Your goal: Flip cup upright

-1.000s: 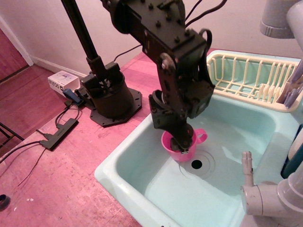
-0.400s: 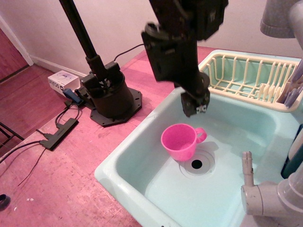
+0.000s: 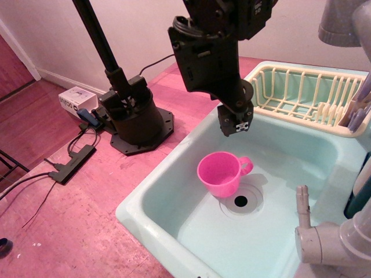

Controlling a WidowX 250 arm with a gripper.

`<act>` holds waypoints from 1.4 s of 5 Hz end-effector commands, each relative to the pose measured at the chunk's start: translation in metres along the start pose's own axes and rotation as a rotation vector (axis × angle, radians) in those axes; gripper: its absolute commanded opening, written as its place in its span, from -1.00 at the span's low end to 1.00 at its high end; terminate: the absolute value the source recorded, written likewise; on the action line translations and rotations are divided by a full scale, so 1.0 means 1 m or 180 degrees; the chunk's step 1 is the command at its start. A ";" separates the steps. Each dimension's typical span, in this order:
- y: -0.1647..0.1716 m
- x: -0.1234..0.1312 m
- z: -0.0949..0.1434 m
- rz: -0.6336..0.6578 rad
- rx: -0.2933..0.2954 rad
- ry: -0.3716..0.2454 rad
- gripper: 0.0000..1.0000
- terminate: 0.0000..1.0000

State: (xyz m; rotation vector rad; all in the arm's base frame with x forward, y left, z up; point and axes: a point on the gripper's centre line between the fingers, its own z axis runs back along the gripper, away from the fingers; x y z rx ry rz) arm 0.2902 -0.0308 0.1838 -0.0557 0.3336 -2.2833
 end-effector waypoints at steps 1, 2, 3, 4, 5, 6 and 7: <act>-0.005 -0.002 0.016 -0.0043 0.0162 0.0103 1.00 -1.00; -0.005 -0.002 0.016 -0.0043 0.0162 0.0103 1.00 -1.00; -0.005 -0.002 0.016 -0.0043 0.0162 0.0103 1.00 -1.00; -0.005 -0.002 0.016 -0.0043 0.0162 0.0103 1.00 -1.00; -0.005 -0.002 0.016 -0.0043 0.0162 0.0103 1.00 -1.00; -0.005 -0.002 0.016 -0.0043 0.0162 0.0103 1.00 -1.00; -0.005 -0.002 0.016 -0.0043 0.0162 0.0103 1.00 1.00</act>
